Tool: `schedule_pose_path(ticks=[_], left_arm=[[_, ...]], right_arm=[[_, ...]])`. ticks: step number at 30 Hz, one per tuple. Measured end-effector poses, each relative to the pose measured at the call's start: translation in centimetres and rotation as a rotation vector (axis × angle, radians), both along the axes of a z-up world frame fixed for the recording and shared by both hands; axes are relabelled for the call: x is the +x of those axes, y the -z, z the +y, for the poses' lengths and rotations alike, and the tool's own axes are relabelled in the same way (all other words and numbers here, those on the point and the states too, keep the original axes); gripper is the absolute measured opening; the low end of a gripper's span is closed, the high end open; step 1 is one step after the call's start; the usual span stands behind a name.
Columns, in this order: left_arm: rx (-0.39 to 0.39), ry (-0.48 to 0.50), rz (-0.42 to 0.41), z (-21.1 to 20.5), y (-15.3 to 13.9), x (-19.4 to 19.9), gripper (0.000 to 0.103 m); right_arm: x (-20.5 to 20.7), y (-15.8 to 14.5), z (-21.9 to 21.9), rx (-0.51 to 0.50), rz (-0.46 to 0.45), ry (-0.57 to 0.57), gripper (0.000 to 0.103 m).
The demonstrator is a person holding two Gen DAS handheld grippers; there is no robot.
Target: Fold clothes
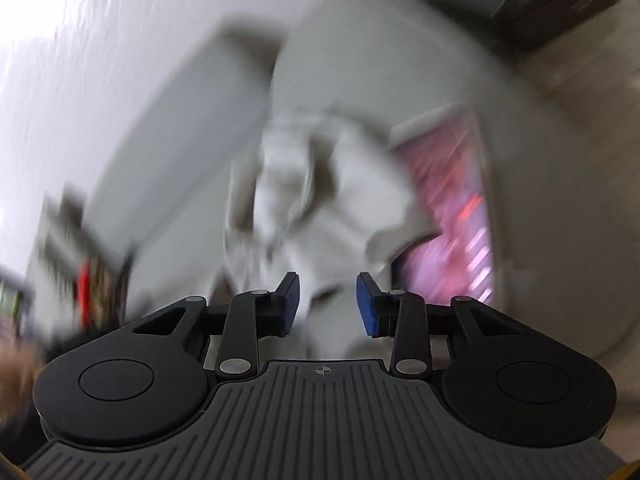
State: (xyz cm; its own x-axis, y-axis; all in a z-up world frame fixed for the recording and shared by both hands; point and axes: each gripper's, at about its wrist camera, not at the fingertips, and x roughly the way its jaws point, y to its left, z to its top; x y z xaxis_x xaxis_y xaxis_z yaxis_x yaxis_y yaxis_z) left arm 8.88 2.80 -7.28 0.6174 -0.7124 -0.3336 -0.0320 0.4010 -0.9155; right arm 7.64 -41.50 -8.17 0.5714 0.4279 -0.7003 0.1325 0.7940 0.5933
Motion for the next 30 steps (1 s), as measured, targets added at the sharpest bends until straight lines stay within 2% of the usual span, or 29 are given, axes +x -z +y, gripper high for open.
schedule_pose_path(ticks=[3, 4, 5, 8, 10, 12, 16, 18, 22, 23, 24, 25, 27, 29, 30], left_arm=[[0.087, 0.008, -0.006, 0.9, -1.7, -1.2, 0.000], [0.168, 0.014, -0.002, 1.2, -2.0, -1.7, 0.000], [0.267, 0.022, 0.002, 1.5, -2.3, -2.2, 0.000], [0.633, 0.042, -0.026, 1.3, -1.9, -3.2, 0.000], [0.742, 0.047, -0.049, 0.9, -1.0, -3.5, 0.000], [0.773, 0.057, -0.057, 0.4, -0.2, -3.5, 0.000], [0.774, 0.062, -0.055, 0.2, 0.3, -3.5, 0.000], [0.764, 0.058, -0.051, 0.7, 0.4, -3.7, 0.000], [0.763, 0.058, -0.050, 1.5, 0.3, -3.9, 0.000], [0.769, 0.061, -0.050, 1.5, 0.2, -3.9, 0.000], [0.775, 0.063, -0.048, 1.5, 0.2, -3.8, 0.000], [0.781, 0.068, -0.047, 1.5, 0.2, -3.8, 0.000], [0.795, 0.084, -0.052, 1.4, 0.1, -3.8, 0.000], [0.802, 0.101, -0.058, 1.3, -0.1, -3.8, 0.000], [0.805, 0.110, -0.061, 1.2, -0.1, -3.8, 0.000]], right_arm=[[0.3, 0.6, 2.0, 0.026, 0.017, -0.018, 0.052], [0.3, 0.8, 2.6, 0.034, 0.022, -0.023, 0.052], [0.2, 0.9, 3.4, -0.012, 0.011, -0.037, 0.052], [-0.4, 1.1, 5.6, -0.181, -0.022, -0.089, 0.051], [-0.6, 1.4, 7.3, -0.292, -0.032, -0.139, 0.053], [-0.5, 1.7, 8.9, -0.373, -0.045, -0.187, 0.059], [0.5, 1.8, 12.0, -0.451, -0.121, -0.272, 0.065], [1.3, 2.0, 13.8, -0.479, -0.139, -0.320, 0.077], [4.1, 3.6, 16.8, -0.537, -0.104, -0.391, 0.078], [4.6, 4.1, 17.3, -0.562, -0.103, -0.397, 0.062], [5.0, 4.0, 17.2, -0.574, -0.114, -0.368, 0.010], [5.4, 3.4, 16.6, -0.568, -0.121, -0.327, 0.005], [6.3, 2.1, 15.4, -0.551, -0.134, -0.243, 0.003], [7.0, -0.3, 14.5, -0.633, -0.220, -0.158, 0.003], [7.8, -1.6, 13.9, -0.641, -0.247, -0.105, 0.003]])
